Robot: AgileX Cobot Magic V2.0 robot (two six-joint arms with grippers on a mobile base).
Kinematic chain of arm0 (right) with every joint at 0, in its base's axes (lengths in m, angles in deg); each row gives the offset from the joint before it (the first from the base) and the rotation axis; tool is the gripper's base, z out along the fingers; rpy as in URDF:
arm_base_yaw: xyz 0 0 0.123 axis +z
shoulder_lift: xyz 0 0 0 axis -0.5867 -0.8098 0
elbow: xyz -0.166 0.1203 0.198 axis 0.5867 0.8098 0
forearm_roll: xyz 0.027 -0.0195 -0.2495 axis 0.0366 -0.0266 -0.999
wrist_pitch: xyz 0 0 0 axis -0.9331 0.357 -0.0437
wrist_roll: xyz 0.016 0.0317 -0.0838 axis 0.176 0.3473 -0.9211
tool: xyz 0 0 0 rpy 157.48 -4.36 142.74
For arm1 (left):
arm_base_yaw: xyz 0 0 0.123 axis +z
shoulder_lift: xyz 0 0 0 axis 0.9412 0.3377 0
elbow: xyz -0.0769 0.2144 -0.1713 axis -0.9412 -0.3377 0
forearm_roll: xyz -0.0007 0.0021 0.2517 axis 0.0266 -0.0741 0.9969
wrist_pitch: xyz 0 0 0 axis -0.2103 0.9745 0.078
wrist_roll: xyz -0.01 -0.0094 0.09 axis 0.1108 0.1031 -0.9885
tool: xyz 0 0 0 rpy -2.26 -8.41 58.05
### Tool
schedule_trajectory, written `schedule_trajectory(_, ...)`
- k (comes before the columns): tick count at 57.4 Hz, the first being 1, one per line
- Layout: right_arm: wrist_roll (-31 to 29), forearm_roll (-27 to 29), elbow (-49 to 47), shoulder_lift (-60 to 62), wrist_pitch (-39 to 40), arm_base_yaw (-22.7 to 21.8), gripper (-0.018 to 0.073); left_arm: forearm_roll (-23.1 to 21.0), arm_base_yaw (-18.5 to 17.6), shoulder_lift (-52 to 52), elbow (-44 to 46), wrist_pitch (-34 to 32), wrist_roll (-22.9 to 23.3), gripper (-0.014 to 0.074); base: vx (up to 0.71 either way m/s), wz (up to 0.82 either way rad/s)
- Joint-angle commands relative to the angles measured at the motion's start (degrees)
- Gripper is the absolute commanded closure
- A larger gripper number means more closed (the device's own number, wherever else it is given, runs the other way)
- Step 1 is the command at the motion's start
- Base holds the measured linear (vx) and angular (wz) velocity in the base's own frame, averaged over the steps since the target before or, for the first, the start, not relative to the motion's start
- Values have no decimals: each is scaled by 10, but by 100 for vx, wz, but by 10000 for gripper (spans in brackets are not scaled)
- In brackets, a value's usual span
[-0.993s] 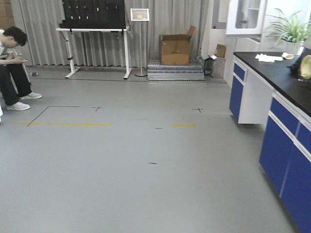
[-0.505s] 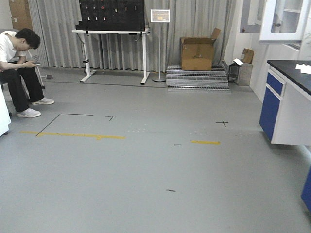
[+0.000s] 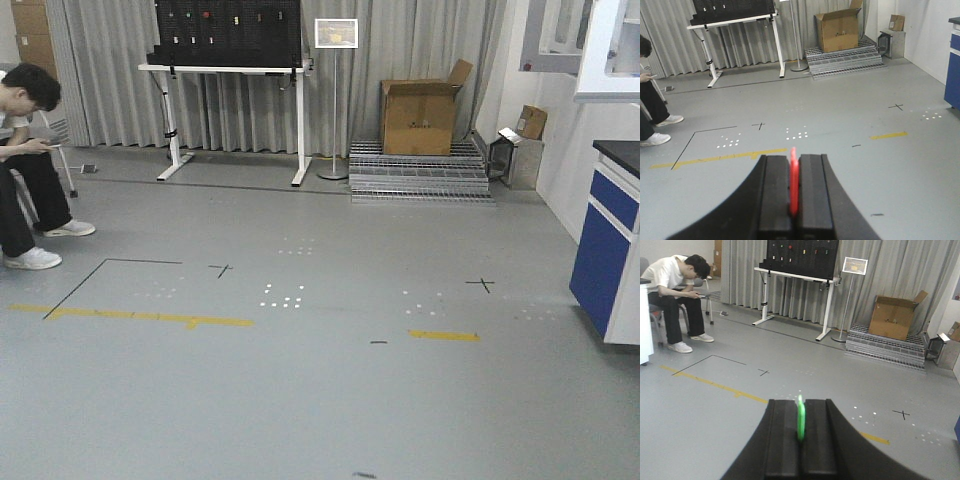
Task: Sort red and green spoons into left cabinet
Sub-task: 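Drive the base away from the bench to the white cabinet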
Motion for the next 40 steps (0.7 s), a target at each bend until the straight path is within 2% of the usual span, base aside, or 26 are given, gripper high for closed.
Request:
schedule_trajectory(1, -2, 11, -17, 0, 23, -2, 563, -4, -2, 0, 16, -44, 0, 597, 65, -6)
schedule_trajectory(40, -2, 11, -17, -1, 24, -2, 563, -4, -2, 1, 16, -44, 0, 597, 67, 4)
